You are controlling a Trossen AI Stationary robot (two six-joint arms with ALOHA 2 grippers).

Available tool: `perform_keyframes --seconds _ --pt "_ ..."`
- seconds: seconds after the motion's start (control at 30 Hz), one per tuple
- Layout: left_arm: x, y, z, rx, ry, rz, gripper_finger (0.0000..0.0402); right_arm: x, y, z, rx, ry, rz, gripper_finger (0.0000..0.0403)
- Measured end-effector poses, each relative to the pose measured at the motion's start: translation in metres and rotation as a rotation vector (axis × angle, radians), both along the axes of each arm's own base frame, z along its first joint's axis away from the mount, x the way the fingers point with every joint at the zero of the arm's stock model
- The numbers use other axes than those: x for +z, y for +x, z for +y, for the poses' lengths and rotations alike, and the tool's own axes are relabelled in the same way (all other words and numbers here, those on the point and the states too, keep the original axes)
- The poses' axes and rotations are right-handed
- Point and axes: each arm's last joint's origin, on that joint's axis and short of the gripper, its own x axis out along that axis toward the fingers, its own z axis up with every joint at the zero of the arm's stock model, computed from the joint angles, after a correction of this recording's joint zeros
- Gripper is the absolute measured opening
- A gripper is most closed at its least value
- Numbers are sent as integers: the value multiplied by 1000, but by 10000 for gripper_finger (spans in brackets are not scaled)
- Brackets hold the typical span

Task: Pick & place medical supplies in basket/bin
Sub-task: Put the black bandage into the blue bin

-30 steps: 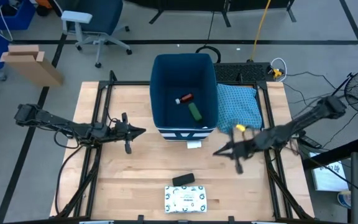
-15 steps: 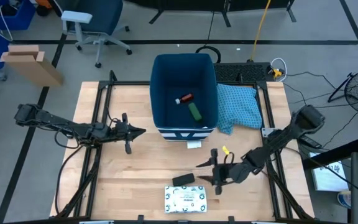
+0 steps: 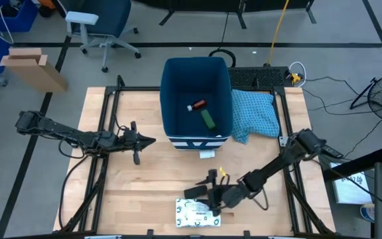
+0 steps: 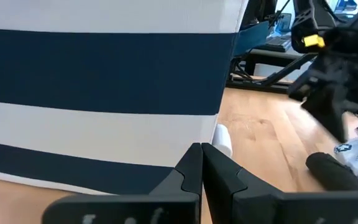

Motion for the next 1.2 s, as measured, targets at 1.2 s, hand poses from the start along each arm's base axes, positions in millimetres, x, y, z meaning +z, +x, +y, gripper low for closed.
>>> perform_keyframes --seconds 1.2 --pt "-2 0 -2 -63 -92 12 8 -34 19 -45 54 167 349 232"
